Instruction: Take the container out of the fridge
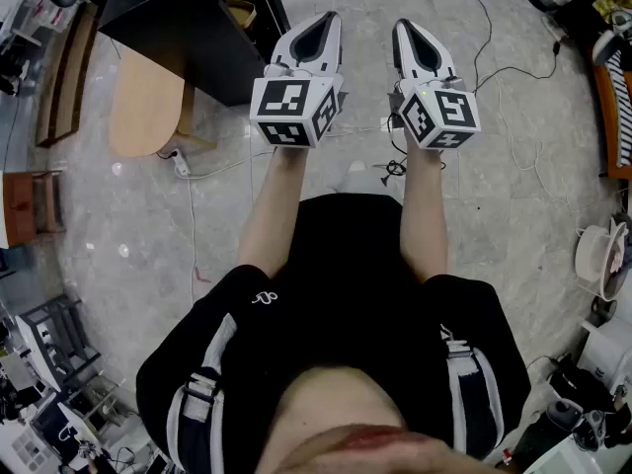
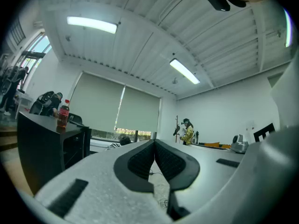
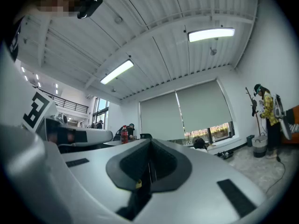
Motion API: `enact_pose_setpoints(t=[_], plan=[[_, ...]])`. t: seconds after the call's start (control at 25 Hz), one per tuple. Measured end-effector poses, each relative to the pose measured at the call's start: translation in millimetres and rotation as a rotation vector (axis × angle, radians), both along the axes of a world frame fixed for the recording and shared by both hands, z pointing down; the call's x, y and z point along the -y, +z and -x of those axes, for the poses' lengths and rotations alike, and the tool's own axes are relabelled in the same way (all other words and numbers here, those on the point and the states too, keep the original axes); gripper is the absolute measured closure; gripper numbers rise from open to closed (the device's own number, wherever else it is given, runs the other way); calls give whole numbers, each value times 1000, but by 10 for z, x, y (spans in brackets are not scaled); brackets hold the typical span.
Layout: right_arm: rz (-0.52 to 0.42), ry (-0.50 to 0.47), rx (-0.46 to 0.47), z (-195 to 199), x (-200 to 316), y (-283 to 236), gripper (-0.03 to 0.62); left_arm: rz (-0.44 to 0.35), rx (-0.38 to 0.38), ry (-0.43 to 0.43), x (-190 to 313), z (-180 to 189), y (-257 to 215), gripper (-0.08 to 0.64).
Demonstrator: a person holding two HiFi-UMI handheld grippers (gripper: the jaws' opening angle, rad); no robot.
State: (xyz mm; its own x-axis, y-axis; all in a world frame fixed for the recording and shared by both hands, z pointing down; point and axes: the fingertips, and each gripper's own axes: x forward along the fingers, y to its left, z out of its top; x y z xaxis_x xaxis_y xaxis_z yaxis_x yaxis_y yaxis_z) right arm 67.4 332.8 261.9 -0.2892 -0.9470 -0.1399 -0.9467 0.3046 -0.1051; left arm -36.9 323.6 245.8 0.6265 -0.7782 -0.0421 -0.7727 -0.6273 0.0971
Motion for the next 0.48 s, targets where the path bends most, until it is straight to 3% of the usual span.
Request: enact_pose_setpoints(t=[0.24,0.48], plan=[[16,12,9,-71,-14,44,580,16,-11,-1,-13,10,86,552],[-32,13,7,-231,266,-206,580,-60,-65,-67,301,71,-200,552]])
